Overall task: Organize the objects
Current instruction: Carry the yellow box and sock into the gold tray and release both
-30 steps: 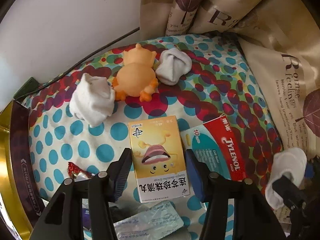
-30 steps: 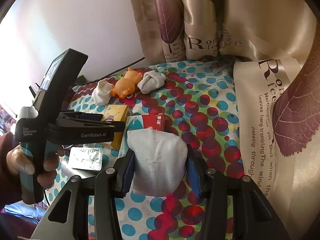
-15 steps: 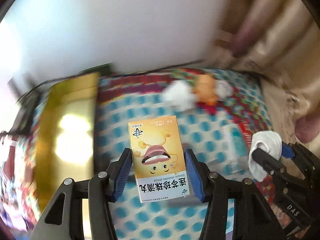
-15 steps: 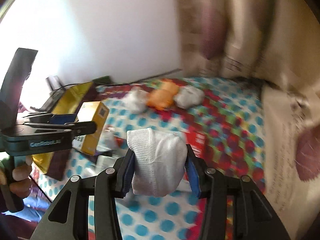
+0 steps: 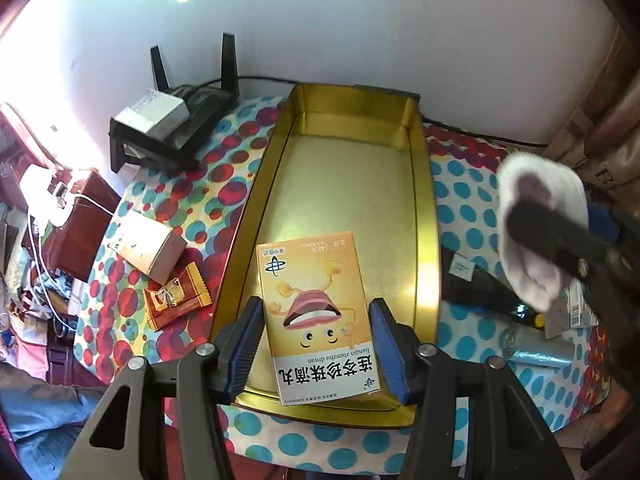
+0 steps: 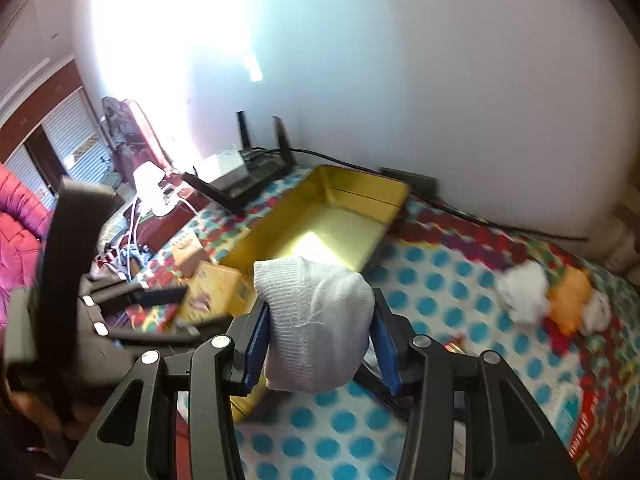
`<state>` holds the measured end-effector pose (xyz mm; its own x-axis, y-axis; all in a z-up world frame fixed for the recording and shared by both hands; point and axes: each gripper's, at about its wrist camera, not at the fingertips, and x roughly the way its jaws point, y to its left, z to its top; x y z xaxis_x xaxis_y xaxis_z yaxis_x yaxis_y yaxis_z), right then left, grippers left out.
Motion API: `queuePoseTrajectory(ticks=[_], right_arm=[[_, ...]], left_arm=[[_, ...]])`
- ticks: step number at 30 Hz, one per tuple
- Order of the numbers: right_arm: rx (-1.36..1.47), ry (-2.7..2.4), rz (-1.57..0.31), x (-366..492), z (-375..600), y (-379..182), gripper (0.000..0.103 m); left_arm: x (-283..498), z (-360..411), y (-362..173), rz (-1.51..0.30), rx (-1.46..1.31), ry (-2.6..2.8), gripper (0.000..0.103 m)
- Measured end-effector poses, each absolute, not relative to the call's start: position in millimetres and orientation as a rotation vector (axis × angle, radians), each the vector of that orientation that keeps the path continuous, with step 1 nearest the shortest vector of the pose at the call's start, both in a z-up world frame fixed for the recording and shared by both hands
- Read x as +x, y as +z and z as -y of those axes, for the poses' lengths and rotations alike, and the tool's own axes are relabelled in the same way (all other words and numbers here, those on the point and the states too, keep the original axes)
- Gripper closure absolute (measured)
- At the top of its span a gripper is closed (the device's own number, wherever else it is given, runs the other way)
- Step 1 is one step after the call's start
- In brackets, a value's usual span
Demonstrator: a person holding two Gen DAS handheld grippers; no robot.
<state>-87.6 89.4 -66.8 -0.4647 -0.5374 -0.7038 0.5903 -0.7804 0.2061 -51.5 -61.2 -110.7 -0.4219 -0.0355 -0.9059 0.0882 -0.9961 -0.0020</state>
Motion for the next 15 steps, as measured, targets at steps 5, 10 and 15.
queuePoseTrajectory(ticks=[5,10,15], right_arm=[[1.073,-2.222,-0.115,-103.0,-58.1,-73.2,0.059],[1.085,-2.235,-0.176,-118.5,-35.7,-79.1,0.059],[1.109,-2.237,-0.221,-133.4,-17.1,-87.3,0.058]], left_arm=[[-57.5,67.6,-122.6,-0.071,1.67,-2.598,0.048],[-58.5,72.5,-125.9,-0.066,1.668,-2.621,0.047],[-59.2,80.1,-125.5,-0.096,1.671,-2.632,0.047]])
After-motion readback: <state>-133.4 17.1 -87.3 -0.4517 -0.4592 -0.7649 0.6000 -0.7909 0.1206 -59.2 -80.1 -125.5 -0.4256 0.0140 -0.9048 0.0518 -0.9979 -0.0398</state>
